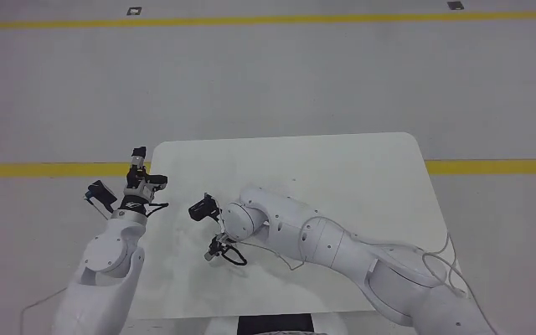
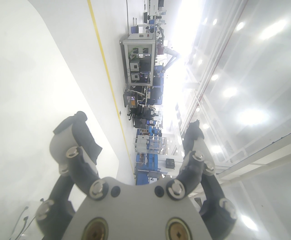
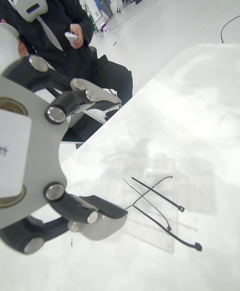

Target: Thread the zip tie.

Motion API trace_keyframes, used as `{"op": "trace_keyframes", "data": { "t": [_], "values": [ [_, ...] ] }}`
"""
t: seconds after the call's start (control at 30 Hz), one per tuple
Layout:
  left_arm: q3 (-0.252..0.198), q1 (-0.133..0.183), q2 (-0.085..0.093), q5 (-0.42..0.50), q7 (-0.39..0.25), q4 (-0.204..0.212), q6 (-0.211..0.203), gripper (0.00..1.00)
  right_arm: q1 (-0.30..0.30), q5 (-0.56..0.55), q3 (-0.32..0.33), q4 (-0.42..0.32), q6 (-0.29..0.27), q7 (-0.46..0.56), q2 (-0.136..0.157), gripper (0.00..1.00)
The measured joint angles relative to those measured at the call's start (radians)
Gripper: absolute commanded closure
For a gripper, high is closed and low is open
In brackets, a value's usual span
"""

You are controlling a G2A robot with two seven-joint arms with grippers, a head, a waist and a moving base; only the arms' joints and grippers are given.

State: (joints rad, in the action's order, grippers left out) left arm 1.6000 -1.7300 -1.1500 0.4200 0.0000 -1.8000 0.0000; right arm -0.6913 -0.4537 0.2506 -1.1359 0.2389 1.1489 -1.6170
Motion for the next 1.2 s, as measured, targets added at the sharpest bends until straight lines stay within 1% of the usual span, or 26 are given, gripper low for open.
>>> {"op": "trace_keyframes", "data": {
  "t": [0.07,0.17,0.2,0.23,0.27,0.37,0.5,0.67,0.87,1.0,1.03,1.13,1.2],
  "values": [
    [0.000,0.000,0.000,0.000,0.000,0.000,0.000,0.00,-0.004,-0.005,0.000,-0.004,-0.004,-0.006,0.000,0.00],
    [0.000,0.000,0.000,0.000,0.000,0.000,0.000,0.00,-0.028,-0.041,0.005,-0.020,-0.022,-0.075,0.006,0.00],
    [0.000,0.000,0.000,0.000,0.000,0.000,0.000,0.00,-0.033,-0.049,0.009,-0.024,-0.024,-0.088,0.008,0.17],
    [0.000,0.000,0.000,0.000,0.000,0.000,0.000,0.00,-0.038,-0.058,0.014,-0.028,-0.026,-0.099,0.011,0.53],
    [0.000,0.000,0.000,0.000,0.000,0.000,0.000,0.00,-0.042,-0.064,0.018,-0.032,-0.025,-0.105,0.013,0.56],
    [0.000,0.000,0.000,0.000,0.000,0.000,0.000,0.00,-0.056,-0.087,0.033,-0.046,-0.009,-0.115,0.020,0.59],
    [0.000,0.000,0.000,0.000,0.000,0.000,0.000,0.00,-0.072,-0.109,0.049,-0.061,0.011,-0.106,0.028,0.60],
    [0.000,0.000,0.000,0.000,0.000,0.000,0.000,0.00,-0.087,-0.138,0.061,-0.069,0.023,-0.094,0.032,0.66],
    [0.000,0.000,0.000,0.000,0.000,0.000,0.000,0.00,-0.105,-0.178,0.074,-0.075,0.052,-0.104,0.032,0.68],
    [0.000,0.000,0.000,0.000,0.000,0.000,0.000,0.00,-0.113,-0.206,0.078,-0.072,0.071,-0.105,0.029,0.71],
    [0.000,0.000,0.000,0.000,0.000,0.000,0.000,0.00,-0.116,-0.214,0.078,-0.070,0.076,-0.108,0.027,0.73],
    [0.000,0.000,0.000,0.000,0.000,0.000,0.000,0.00,-0.123,-0.229,0.080,-0.062,0.077,-0.125,0.022,0.77],
    [0.000,0.000,0.000,0.000,0.000,0.000,0.000,0.00,-0.129,-0.237,0.082,-0.054,0.073,-0.140,0.019,0.77]
  ]
}}
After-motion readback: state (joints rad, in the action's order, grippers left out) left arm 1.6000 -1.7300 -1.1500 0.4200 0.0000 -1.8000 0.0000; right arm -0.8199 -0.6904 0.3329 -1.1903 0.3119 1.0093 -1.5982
